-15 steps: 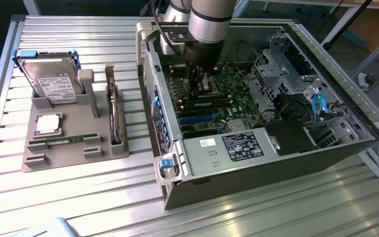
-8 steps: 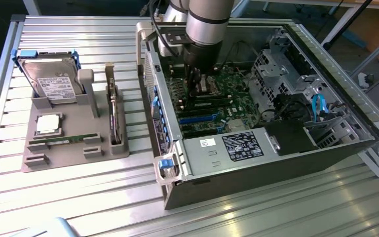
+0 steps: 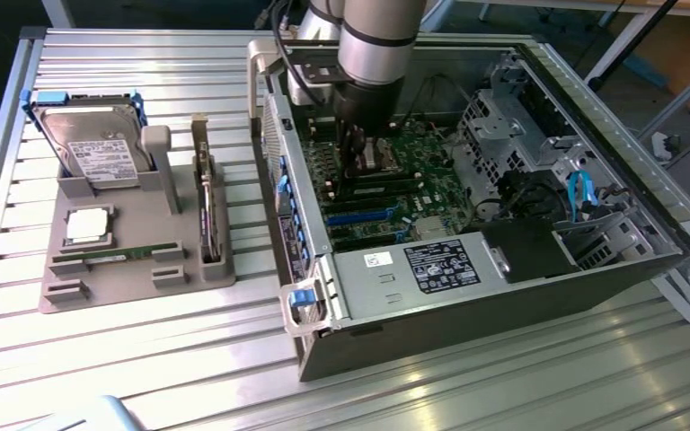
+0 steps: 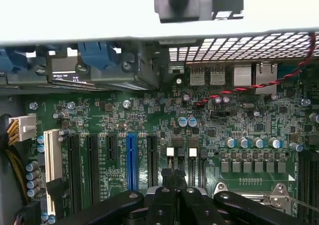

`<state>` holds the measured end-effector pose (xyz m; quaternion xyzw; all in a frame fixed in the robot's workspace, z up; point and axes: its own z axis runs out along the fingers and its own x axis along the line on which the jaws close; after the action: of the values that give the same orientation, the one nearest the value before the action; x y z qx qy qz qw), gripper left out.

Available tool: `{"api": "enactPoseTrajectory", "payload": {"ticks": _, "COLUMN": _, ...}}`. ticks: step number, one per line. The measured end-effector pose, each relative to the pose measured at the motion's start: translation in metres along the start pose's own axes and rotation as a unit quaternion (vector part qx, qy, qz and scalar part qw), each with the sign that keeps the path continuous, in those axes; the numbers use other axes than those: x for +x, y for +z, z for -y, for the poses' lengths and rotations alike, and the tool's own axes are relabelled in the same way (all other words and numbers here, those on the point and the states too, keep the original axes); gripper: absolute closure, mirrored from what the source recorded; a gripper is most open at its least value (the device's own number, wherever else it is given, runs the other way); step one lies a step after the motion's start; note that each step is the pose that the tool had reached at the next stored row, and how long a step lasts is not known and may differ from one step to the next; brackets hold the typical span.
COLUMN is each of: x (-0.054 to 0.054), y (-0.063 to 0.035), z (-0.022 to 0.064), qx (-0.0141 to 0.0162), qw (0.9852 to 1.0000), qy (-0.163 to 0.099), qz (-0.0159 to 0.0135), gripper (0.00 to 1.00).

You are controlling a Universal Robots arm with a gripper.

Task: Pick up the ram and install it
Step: 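Press down the ram until it locks into place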

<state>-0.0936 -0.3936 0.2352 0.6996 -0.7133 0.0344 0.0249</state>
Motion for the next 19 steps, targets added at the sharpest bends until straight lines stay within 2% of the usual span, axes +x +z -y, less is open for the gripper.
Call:
{"api": "enactPoseTrajectory", "payload": {"ticks": 9, "x": 0.001, "y": 0.006, "z": -0.0001, "qx": 0.0, "qw": 1.0, "qy": 0.0, "qz": 0.0011, "gripper": 0.89}}
{"api": "enactPoseTrajectory", "payload": {"ticks": 13, "x": 0.001, "y": 0.005, "z": 0.0001, "qx": 0.0004, "qw": 1.0, "qy": 0.0, "qz": 0.0021, "gripper": 0.89}}
{"api": "enactPoseTrajectory", "payload": {"ticks": 15, "x": 0.002, "y": -0.0103, "z": 0.0002, "qx": 0.0011, "qw": 1.0, "qy": 0.0, "qz": 0.0016, "gripper": 0.89}}
{"api": "enactPoseTrajectory", "payload": {"ticks": 19, "x": 0.004, "y": -0.0296, "z": 0.0004, "qx": 0.0016, "qw": 1.0, "qy": 0.0, "qz": 0.0016, "gripper": 0.89}}
